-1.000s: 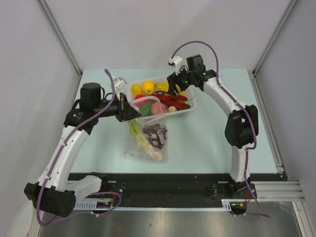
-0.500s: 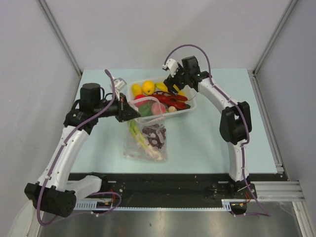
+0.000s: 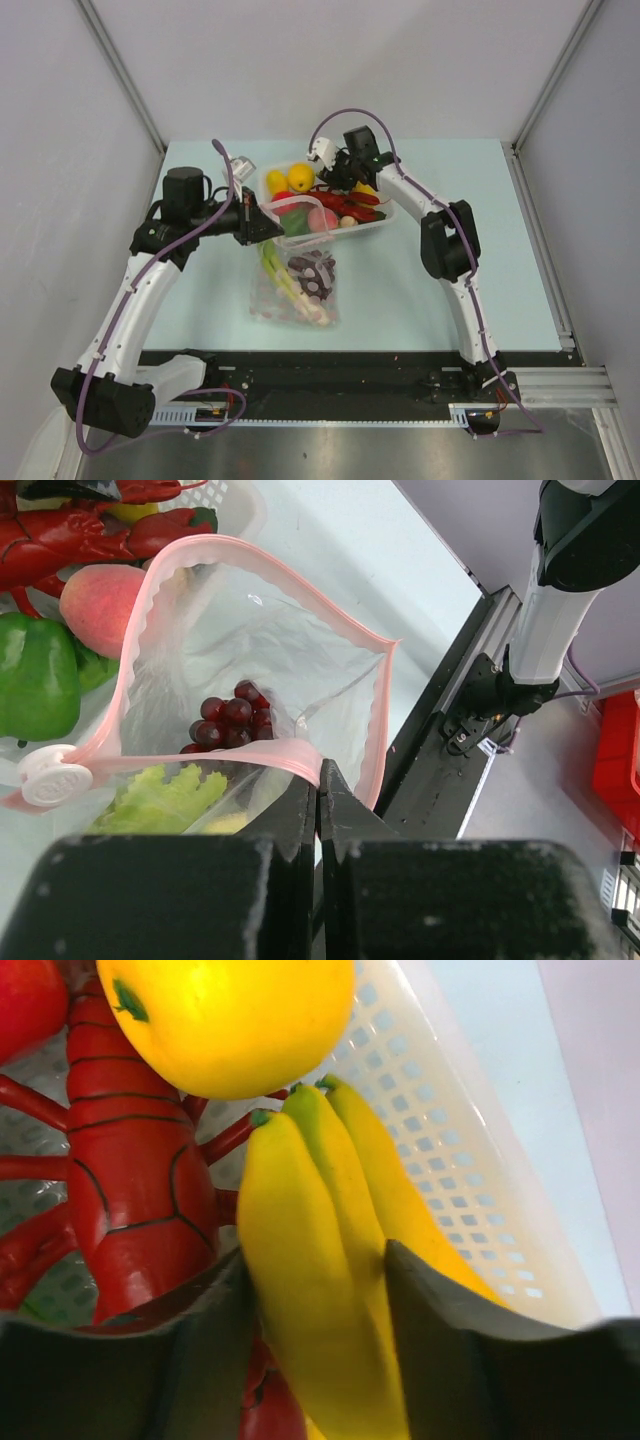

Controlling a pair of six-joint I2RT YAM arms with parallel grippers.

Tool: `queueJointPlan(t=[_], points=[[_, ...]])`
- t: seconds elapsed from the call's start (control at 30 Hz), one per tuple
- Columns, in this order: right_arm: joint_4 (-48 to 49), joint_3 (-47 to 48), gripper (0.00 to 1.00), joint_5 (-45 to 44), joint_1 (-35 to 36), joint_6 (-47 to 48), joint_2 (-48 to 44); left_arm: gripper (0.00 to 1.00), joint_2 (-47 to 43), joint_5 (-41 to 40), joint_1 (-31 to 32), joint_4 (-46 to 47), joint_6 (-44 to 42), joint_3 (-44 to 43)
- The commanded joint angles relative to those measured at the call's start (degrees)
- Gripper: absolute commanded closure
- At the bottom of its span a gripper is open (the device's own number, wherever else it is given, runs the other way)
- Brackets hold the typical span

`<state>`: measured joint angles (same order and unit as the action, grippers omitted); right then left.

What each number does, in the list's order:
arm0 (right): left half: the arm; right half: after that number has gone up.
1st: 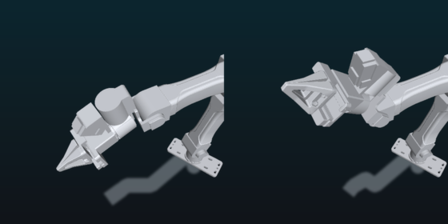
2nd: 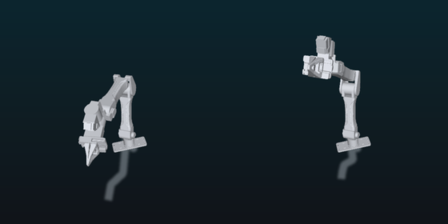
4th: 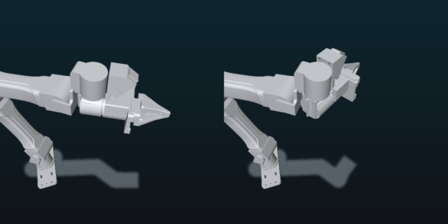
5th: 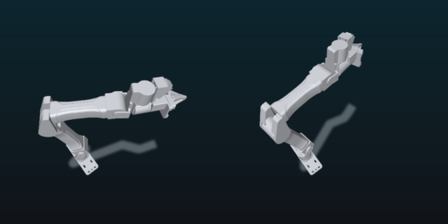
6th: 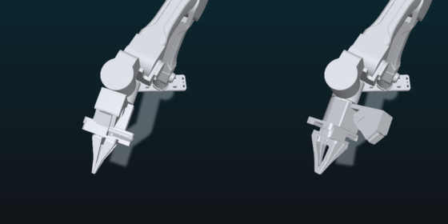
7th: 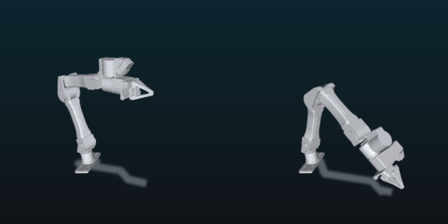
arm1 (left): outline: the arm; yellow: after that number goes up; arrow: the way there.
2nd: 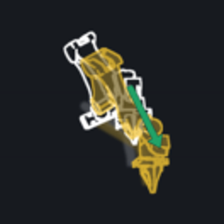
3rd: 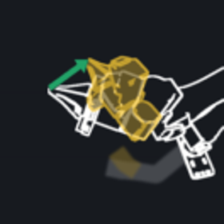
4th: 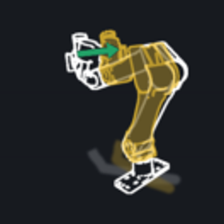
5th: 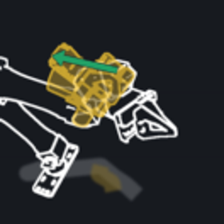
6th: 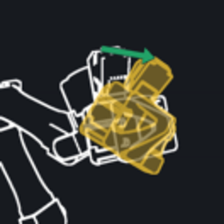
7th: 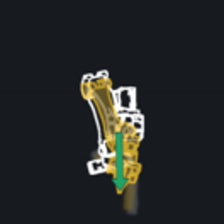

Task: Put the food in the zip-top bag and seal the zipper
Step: Pick up the fake fruit from the bin, then place the fake fruit in the zipper food storage bag.

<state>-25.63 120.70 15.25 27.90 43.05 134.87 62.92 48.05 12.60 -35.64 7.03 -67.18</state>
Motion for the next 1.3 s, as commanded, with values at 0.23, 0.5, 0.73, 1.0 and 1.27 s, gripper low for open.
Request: queueJointPlan(t=[0.23,0.5,0.73,1.0,1.27], points=[[0.84,1.20,0.78,1.19,-0.39,-2.79,-5.84,1.00,0.37,0.64,-0.38,3.64,-0.17,-0.06],[2.33,4.98,1.00,6.11,-2.58,-19.80,-15.06,1.00,0.37,0.46,-0.38,4.26,0.09,0.38],[9.70,4.46,1.00,16.91,-6.98,-54.03,-24.02,1.00,0.28,-1.12,-0.38,5.84,1.58,0.99],[30.98,-13.21,1.00,25.00,-6.90,-94.62,-33.96,1.00,1.07,-0.16,-0.47,8.92,6.68,1.61],[36.43,-18.30,1.00,24.92,-0.84,-106.76,-35.73,1.00,-1.56,4.06,-0.74,15.06,11.07,3.72]])
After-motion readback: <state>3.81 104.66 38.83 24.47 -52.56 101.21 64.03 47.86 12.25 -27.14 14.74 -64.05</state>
